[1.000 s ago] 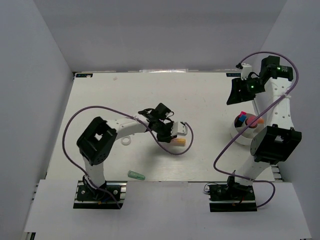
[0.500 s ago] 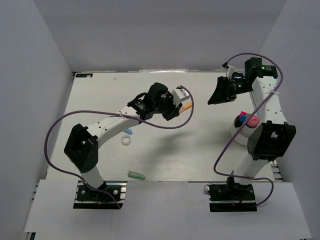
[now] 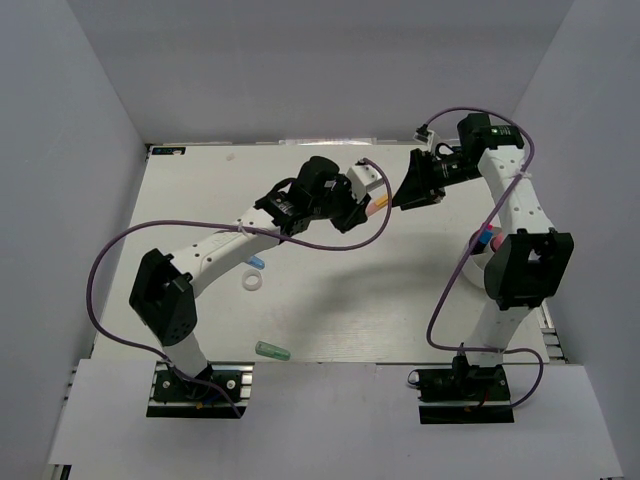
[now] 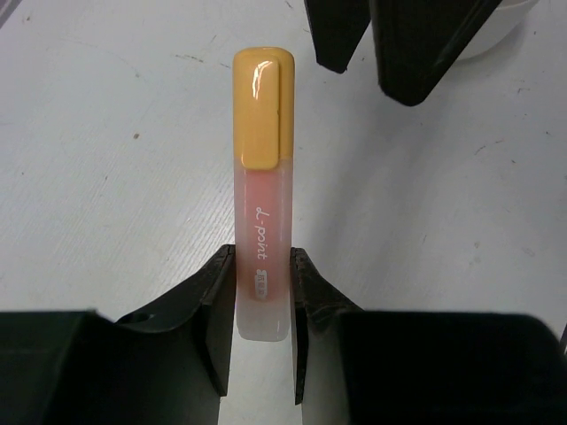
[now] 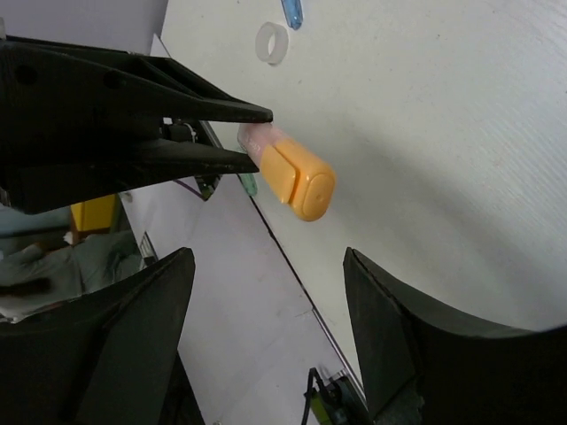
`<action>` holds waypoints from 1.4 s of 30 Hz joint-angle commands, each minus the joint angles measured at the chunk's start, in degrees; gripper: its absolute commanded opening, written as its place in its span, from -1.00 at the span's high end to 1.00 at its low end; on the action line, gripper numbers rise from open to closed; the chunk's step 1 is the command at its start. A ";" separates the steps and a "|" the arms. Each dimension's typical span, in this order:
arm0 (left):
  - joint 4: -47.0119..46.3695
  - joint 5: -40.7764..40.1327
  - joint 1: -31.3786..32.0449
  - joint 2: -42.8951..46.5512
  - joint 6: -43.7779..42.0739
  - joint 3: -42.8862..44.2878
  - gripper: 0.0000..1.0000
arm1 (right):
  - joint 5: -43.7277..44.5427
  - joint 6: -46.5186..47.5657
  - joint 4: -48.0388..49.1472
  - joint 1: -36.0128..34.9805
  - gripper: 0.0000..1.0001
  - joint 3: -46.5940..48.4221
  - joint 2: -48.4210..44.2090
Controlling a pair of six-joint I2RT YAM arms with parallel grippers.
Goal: Sort the stationery into containers
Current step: Pick up the stationery from the center of the board, then place the stationery in the storage box.
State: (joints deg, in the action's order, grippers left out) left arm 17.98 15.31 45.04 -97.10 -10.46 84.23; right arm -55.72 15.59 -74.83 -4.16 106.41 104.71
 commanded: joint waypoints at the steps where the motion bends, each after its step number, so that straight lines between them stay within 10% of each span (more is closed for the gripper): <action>1: 0.04 1.29 0.23 2.00 1.05 2.35 1.00 | -3.34 -1.88 -0.23 0.12 -0.48 1.43 0.50; 23: 0.65 7.81 0.23 4.55 3.69 3.22 1.00 | -5.89 -4.52 1.97 -0.58 -0.11 2.22 2.61; 30: 0.66 8.33 0.23 4.37 2.99 3.31 1.00 | -6.50 -4.87 2.40 -0.85 0.47 1.96 2.61; 32: 0.74 7.89 0.23 4.37 2.99 3.14 0.80 | -6.68 -4.96 2.49 -0.67 0.65 1.70 2.43; 34: 1.01 6.41 0.23 4.29 3.51 3.05 0.17 | -6.85 -5.05 2.49 -0.67 0.91 1.26 2.17; 36: 1.18 5.70 0.23 4.55 3.60 2.61 -0.95 | -6.85 -5.40 2.58 -0.32 1.00 0.47 1.73; 42: 1.45 1.83 -0.47 6.48 1.76 0.06 -0.96 | -6.07 -5.58 2.58 1.26 1.00 -0.94 0.94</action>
State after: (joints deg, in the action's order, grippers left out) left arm 19.29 19.49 45.08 -95.55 -7.86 84.90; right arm -61.21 10.04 -72.95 -4.12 105.73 107.13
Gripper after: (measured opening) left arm 0.981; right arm 0.310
